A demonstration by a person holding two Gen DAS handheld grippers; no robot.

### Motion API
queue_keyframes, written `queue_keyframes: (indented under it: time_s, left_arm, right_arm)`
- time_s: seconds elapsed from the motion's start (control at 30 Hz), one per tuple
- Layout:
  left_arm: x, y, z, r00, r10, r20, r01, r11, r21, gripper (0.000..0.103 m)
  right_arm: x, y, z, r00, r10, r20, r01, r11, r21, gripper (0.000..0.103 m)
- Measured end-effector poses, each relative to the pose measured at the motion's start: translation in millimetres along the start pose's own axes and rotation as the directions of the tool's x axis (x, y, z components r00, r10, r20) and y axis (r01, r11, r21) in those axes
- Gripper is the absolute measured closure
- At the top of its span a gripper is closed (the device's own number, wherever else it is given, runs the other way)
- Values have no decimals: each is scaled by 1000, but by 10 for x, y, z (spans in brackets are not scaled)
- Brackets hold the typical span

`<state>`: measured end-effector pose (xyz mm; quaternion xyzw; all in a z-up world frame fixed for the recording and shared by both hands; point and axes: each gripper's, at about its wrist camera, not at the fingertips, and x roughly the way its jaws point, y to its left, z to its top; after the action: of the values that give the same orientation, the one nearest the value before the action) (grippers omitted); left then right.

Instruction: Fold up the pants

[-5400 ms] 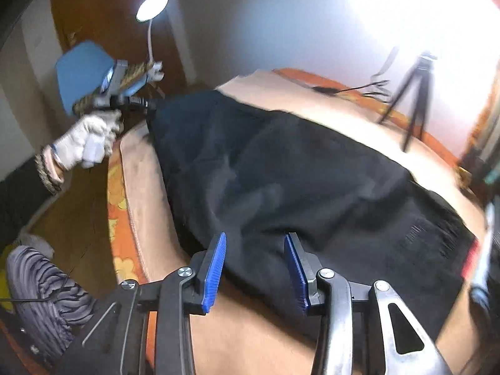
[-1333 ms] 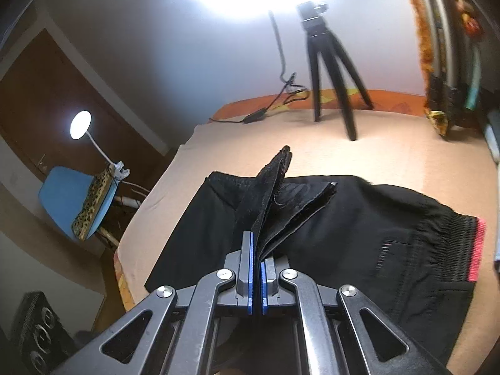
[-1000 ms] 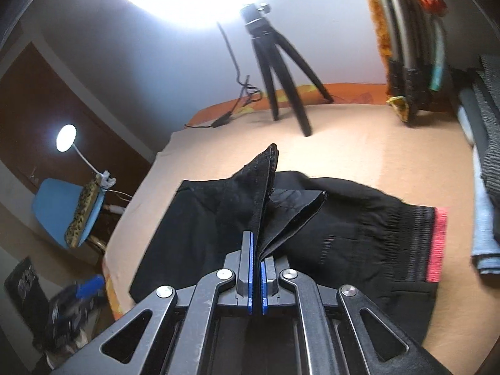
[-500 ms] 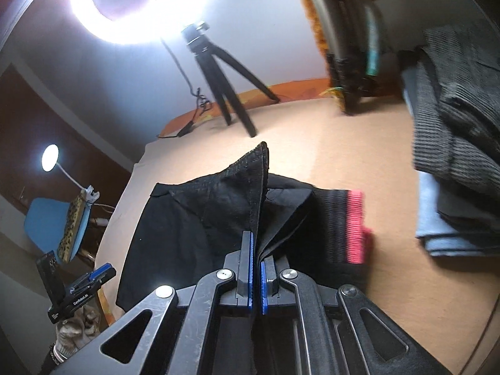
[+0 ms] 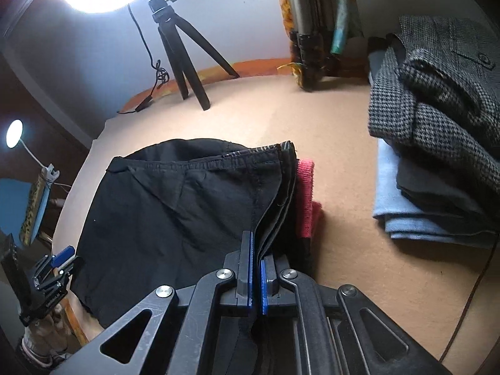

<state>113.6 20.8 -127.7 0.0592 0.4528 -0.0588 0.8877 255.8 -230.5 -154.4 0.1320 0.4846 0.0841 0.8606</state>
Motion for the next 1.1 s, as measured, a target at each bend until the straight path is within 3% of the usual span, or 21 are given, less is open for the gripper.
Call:
queue_keyframes:
  time_s: [0.13,0.27,0.4,0.5,0.6,0.7,0.8,1.0,1.1]
  left_arm:
    - [26,-9,-5,1000,10,-4,-10,1000,1,61]
    - [12,7,-35,1000,17,-8,-17,1000,-4,61]
    - [1,84,-60,1000,25,-12,-25,1000,-13,61]
    - [5,146,-78,1000,20,-21,-21,999,-25,61]
    - [5,194,-85,1000,10,-25,-11,999,-39,61]
    - [7,215,-88,1000,0,-30,-2,998,-55,61]
    - [11,217,-90,999,-4,-32,2,998,-60,61]
    - [20,247,-95,999,-26,-37,24,997,-76,61]
    - [26,257,-93,999,-33,-39,30,996,-79,61]
  right_arm:
    - [-127,38,22,998,-2,61,5,999,-43,102]
    - [-78,63,37,998,-30,48,33,998,-51,102]
    - [-64,139,26,993,-109,53,114,989,-94,88]
    - [-255,284,55,977,-174,126,189,974,-126,78]
    - [-460,566,84,967,-153,206,191,965,-179,74]
    - [-496,900,108,972,-54,230,113,962,-249,73]
    - [-314,1246,124,983,50,177,9,947,-320,73]
    - [275,1865,227,987,153,54,-119,907,-404,73]
    - [579,2105,357,986,166,-2,-151,894,-421,73]
